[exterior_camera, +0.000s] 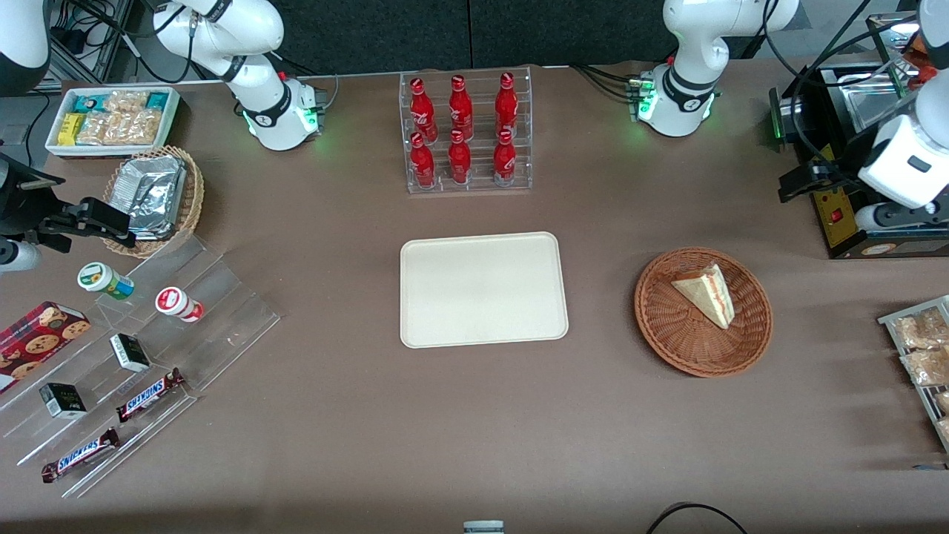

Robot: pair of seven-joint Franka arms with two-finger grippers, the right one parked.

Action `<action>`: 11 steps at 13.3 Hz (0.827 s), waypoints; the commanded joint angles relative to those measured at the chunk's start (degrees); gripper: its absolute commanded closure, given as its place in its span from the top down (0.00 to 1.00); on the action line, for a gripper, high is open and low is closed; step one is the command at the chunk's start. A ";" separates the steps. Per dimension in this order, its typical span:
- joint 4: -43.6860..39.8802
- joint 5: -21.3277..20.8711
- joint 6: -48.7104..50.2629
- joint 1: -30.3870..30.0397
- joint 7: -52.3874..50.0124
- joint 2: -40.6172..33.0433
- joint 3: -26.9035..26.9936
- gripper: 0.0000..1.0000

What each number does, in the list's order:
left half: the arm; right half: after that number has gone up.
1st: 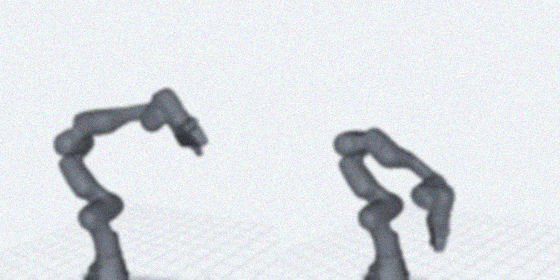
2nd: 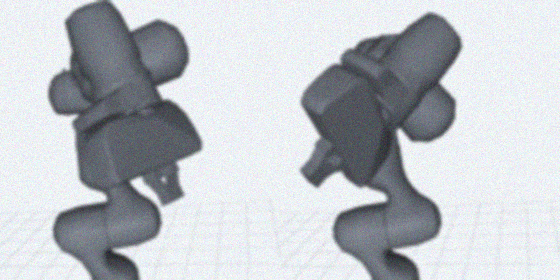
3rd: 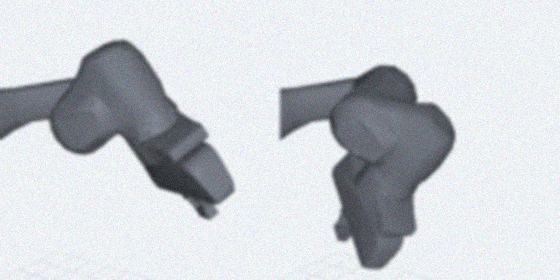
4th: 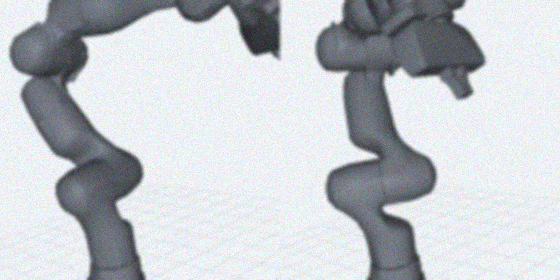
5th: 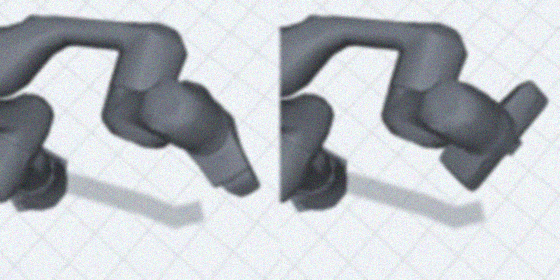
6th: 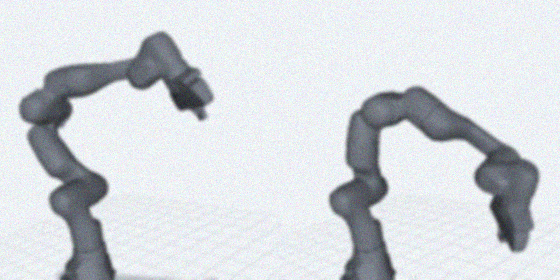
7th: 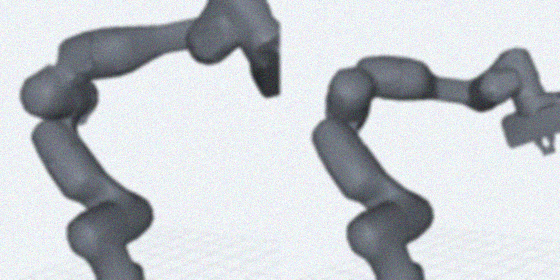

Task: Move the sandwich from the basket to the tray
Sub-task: 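Move the left gripper down over the wrapped sandwich in the wicker basket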

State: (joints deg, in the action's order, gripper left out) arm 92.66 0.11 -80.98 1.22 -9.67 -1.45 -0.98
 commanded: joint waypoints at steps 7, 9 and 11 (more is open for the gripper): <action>3.30 -2.66 -2.32 -0.08 -0.35 0.57 -0.43 1.00; 7.17 -2.92 -5.93 -0.08 -0.96 0.31 -0.43 1.00; 10.67 -2.92 -8.99 0.01 -7.08 1.01 -0.51 1.00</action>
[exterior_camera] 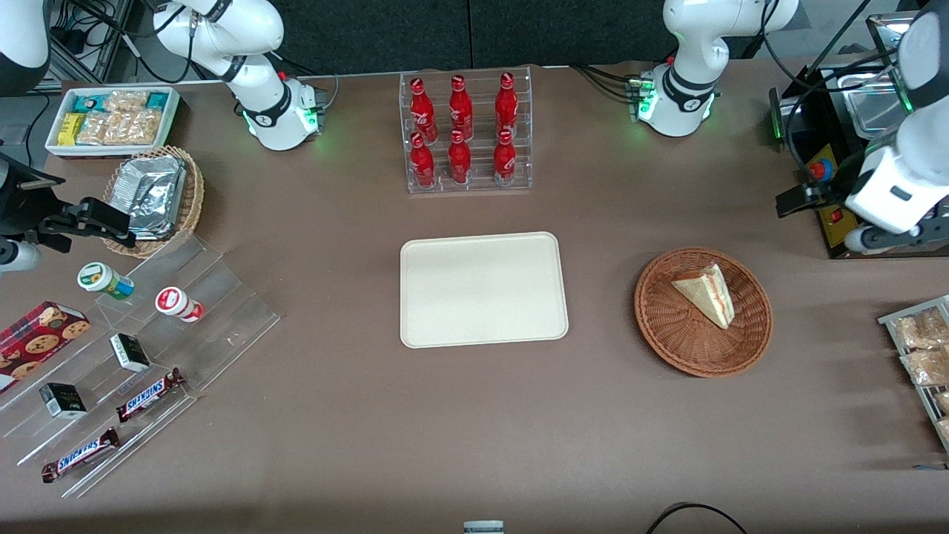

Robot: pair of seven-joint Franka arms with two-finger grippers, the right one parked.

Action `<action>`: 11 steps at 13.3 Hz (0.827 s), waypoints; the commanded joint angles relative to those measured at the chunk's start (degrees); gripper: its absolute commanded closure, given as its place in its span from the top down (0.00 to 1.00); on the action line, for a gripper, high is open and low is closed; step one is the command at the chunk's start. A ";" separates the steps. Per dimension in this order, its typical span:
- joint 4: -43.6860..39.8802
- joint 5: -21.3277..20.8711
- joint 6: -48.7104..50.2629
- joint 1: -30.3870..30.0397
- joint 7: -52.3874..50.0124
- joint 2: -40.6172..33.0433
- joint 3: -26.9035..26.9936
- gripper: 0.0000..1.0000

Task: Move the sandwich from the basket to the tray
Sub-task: 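Move the left gripper down over the wrapped sandwich in the wicker basket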

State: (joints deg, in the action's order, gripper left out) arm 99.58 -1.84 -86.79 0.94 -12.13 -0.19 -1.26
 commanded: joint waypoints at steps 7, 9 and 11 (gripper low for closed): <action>16.60 -0.35 -20.50 0.47 -15.01 0.63 -0.23 1.00; 18.01 -0.35 -22.88 0.47 -16.26 1.68 -0.23 1.00; 18.11 -0.79 -24.56 0.73 -20.98 3.70 -0.32 1.00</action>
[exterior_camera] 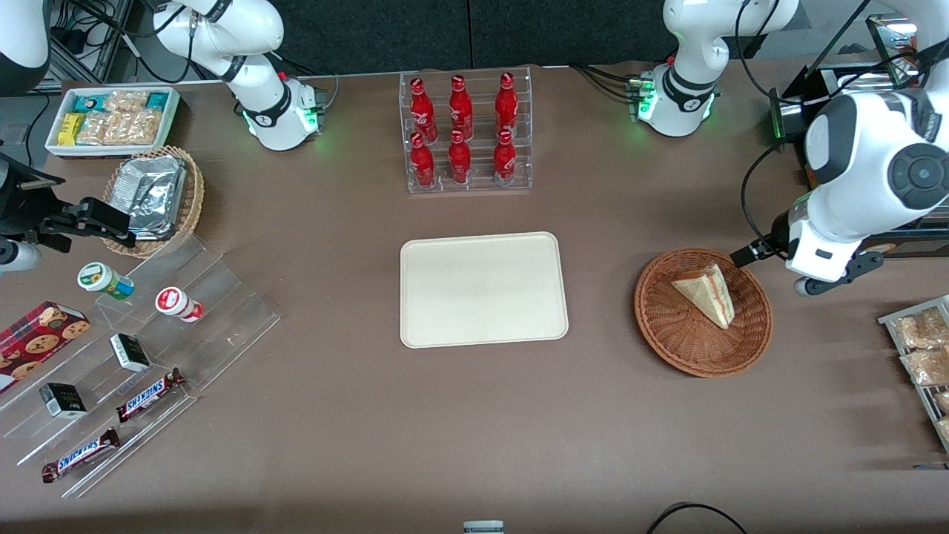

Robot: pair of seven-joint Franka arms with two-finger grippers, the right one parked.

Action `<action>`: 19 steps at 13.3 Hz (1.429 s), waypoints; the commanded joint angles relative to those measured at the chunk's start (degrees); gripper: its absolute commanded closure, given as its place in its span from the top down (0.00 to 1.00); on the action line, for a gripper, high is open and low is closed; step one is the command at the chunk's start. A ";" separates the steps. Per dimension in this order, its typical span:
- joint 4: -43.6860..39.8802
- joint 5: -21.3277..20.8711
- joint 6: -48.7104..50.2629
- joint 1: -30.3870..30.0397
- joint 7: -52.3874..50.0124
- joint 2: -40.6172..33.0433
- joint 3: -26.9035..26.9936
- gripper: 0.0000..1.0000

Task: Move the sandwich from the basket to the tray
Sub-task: 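Move the left gripper down over the wrapped sandwich in the wicker basket, then lower the left gripper around the sandwich and close on it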

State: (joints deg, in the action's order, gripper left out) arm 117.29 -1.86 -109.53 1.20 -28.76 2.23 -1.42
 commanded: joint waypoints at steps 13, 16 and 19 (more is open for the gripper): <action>7.69 -1.83 -18.43 1.88 -18.17 6.99 -0.95 1.00; 7.87 -4.99 -20.45 1.88 -22.82 8.66 -0.95 1.00; 8.74 -5.44 -22.12 1.88 -23.36 9.10 -1.04 1.00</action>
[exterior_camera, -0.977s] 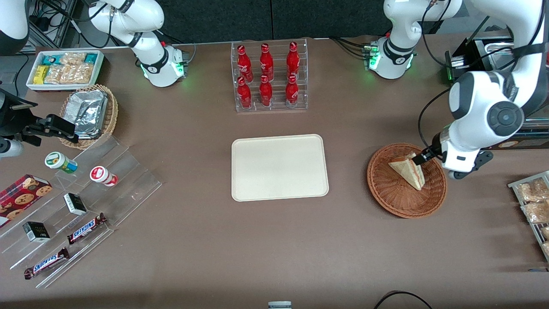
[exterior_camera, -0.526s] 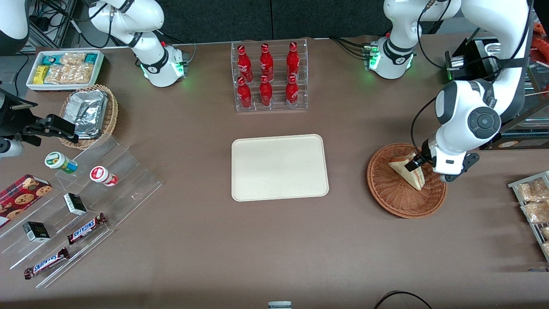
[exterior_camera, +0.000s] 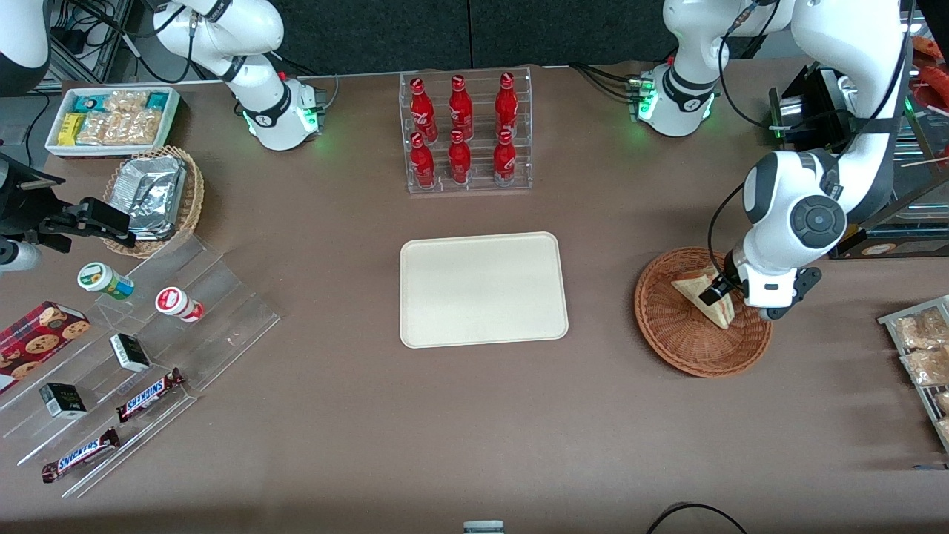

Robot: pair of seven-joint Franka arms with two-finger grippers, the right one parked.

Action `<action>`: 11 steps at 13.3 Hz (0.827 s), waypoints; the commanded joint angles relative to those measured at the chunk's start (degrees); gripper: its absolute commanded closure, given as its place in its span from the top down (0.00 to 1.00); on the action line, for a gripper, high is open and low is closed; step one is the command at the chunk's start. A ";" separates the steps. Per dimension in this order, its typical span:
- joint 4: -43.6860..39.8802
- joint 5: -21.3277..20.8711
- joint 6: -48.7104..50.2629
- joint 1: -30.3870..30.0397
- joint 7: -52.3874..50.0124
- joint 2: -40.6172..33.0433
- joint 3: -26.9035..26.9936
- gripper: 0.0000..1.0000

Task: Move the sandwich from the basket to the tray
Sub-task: 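Lower the left gripper around the sandwich and close on it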

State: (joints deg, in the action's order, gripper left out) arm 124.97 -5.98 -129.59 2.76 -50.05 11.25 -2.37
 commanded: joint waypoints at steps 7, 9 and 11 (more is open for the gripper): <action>2.38 -1.23 -3.48 0.32 -3.73 2.29 -0.26 1.00; 2.74 -1.14 -3.48 0.32 -3.82 2.46 -0.26 0.90; 2.74 -0.70 -2.95 0.23 -3.82 2.81 -0.35 0.34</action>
State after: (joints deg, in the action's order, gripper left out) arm 126.96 -6.06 -131.83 2.76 -52.43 14.23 -2.63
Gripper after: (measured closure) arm 0.119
